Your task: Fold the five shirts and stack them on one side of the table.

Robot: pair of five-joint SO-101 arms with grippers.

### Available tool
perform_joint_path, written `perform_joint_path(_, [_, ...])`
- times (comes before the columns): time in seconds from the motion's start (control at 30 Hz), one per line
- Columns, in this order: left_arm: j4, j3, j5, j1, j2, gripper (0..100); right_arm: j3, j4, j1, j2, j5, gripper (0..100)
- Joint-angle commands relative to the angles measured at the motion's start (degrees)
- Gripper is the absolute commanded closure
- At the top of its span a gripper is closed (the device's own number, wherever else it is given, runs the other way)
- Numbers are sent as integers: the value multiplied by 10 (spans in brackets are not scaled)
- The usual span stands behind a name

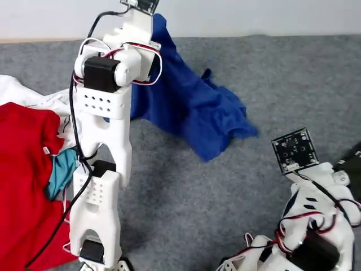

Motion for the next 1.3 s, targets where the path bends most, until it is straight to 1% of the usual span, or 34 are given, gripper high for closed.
perform_joint_path(0.0, [16, -28, 6, -11, -61, 998, -5, -7, 7, -4, -8, 988])
perform_joint_path(0.23, [16, -23, 7, -51, -85, 998, 11, -6, 3, -4, -9, 988])
perform_joint_path(0.3, [16, 8, 7, -63, -86, 998, 28, -11, -13, -4, -9, 988])
perform_joint_path(0.5, [16, 169, 7, -111, -88, 998, 96, -23, -131, 3, -9, 987])
perform_joint_path(0.63, [11, 309, 4, -129, -84, 998, 156, -89, -212, 3, -9, 987])
perform_joint_path(0.73, [-25, 416, 4, -131, -84, 998, 193, -149, -273, 22, -9, 987])
perform_joint_path(0.87, [-89, 518, 6, -146, -85, 998, 199, -203, -343, 109, -9, 987])
perform_joint_path(0.97, [-134, 565, 6, -155, -85, 998, 178, -243, -376, 197, -35, 987])
perform_joint_path(1.13, [-161, 600, 6, -156, -85, 998, 90, -251, -443, 362, -73, 987])
perform_joint_path(1.27, [-186, 625, 6, -162, -85, 998, -2, -234, -488, 473, -113, 986])
